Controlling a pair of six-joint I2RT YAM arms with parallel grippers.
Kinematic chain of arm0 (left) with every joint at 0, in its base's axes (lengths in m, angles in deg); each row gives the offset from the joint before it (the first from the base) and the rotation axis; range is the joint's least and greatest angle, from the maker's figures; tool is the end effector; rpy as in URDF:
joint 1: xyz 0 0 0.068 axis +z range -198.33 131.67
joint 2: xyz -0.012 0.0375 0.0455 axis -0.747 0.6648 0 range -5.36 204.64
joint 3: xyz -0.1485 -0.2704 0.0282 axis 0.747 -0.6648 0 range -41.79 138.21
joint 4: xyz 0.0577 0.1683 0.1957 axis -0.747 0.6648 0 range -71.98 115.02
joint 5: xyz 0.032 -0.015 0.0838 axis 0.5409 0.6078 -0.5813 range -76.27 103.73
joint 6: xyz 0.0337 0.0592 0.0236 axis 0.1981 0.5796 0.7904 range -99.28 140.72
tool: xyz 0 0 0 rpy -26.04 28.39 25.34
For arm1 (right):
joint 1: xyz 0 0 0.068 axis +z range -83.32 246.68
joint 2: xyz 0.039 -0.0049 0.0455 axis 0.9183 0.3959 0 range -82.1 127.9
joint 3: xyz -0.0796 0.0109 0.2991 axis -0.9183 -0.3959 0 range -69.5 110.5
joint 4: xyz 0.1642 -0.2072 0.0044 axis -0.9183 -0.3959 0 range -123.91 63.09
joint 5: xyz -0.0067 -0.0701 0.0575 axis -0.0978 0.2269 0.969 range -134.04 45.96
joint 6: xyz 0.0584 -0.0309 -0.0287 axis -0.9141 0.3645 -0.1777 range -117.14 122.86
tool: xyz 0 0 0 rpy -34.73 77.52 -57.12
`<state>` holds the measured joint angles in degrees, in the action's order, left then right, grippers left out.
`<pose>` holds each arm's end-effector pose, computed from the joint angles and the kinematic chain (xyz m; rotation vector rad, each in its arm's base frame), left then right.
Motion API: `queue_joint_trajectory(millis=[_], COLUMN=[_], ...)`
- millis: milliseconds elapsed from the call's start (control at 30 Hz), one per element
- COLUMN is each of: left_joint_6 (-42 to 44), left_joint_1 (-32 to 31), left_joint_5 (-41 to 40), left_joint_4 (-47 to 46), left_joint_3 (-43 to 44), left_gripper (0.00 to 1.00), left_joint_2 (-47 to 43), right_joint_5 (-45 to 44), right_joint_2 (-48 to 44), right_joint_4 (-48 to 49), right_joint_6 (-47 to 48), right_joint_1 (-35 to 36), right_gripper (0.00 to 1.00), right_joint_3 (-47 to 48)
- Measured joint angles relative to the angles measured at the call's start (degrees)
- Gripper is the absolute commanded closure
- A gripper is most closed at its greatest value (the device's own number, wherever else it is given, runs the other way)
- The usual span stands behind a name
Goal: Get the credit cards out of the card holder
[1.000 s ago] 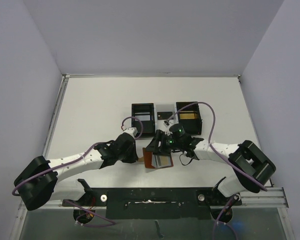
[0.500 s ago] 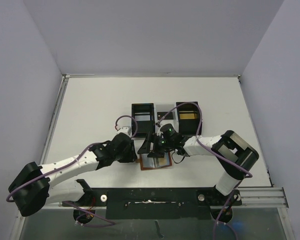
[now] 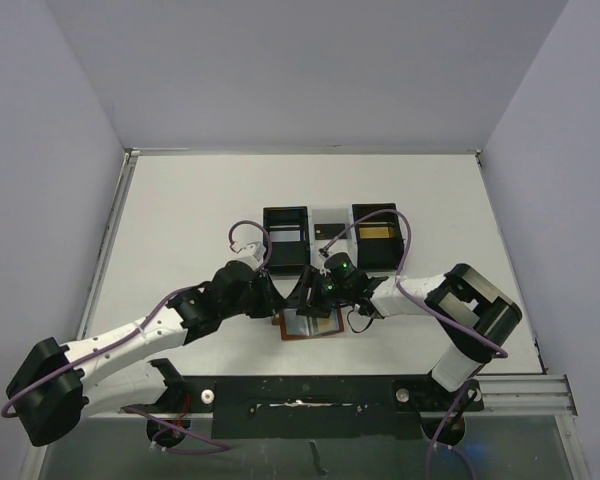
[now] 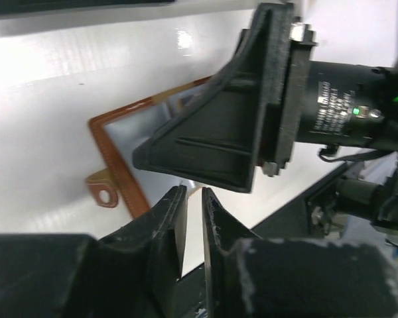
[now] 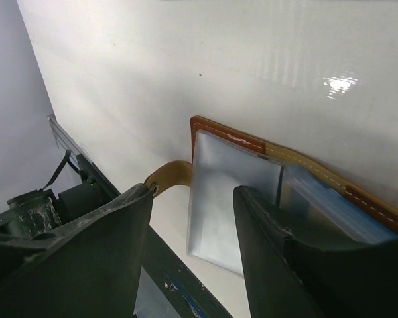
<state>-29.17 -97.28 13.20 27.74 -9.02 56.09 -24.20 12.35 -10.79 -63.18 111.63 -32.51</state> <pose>0.1495 -0.1709 0.2293 -0.0250 2.4061 -0.8764 0.2157 0.2439 0.1517 0.2793 2.6462 1.2510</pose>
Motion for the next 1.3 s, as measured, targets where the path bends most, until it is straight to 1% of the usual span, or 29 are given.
queue_joint_trajectory(millis=[133, 233, 367, 433, 533, 667, 700, 767, 833, 900, 1033, 1167, 1300], left_joint_6=[-0.94, -0.50, -0.02, 0.31, 0.46, 0.13, 0.13, 0.15, -0.11, -0.83, -2.32, -1.97, -1.46], left_joint_1=[0.00, -0.02, -0.07, -0.13, -1.27, -3.08, -3.15, -3.17, -3.28, -3.98, -5.11, -5.29, -5.35], left_joint_5=[4.24, 7.15, 8.52, 8.59, 7.04, 6.27, 6.10, 5.53, 4.28, 2.12, -0.52, -2.51, -3.80], left_joint_4=[-4.94, -7.02, -8.28, -8.28, -7.93, -9.64, -10.10, -12.85, -14.99, -15.13, -17.77, -17.03, -16.52], left_joint_3=[-1.70, -1.90, -2.27, -2.32, -2.75, -4.98, -5.25, -5.84, -6.43, -7.26, -8.98, -8.37, -7.72], left_gripper=[0.97, 0.97, 0.98, 0.99, 0.93, 0.92, 0.93, 0.97, 0.98, 0.98, 0.98, 0.98, 0.98], left_joint_2=[-0.46, 0.50, 2.49, 3.93, 5.11, 4.98, 5.77, 8.50, 12.48, 15.19, 14.58, 14.58, 14.58], right_joint_5=[-0.72, -0.90, -1.11, -1.22, -1.31, -1.36, -1.36, -1.38, -1.44, -1.95, -3.28, -7.72, -11.45], right_joint_2=[-0.42, -0.42, -0.42, -0.44, -0.44, -0.44, -0.44, -0.44, -0.90, -2.14, -5.68, -9.22, -14.25], right_joint_4=[0.13, 0.17, 0.22, 0.20, 0.20, 0.13, 0.11, 0.02, -0.70, -2.69, -7.56, -17.31, -23.80], right_joint_6=[-0.70, -0.96, -1.42, -1.68, -1.90, -1.92, -1.92, -1.92, -1.64, -1.07, 1.16, 5.11, 7.41], right_joint_1=[-0.37, -0.39, -0.39, -0.44, -0.81, -1.36, -1.38, -1.42, -1.60, -2.36, -3.80, -3.54, -3.23], right_gripper=[0.49, 0.49, 0.49, 0.49, 0.49, 0.49, 0.49, 0.48, 0.48, 0.47, 0.43, 0.44, 0.46], right_joint_3=[-0.72, -0.76, -0.79, -0.81, -0.81, -0.79, -0.79, -0.79, -0.76, -0.76, 0.28, 5.62, 7.39])
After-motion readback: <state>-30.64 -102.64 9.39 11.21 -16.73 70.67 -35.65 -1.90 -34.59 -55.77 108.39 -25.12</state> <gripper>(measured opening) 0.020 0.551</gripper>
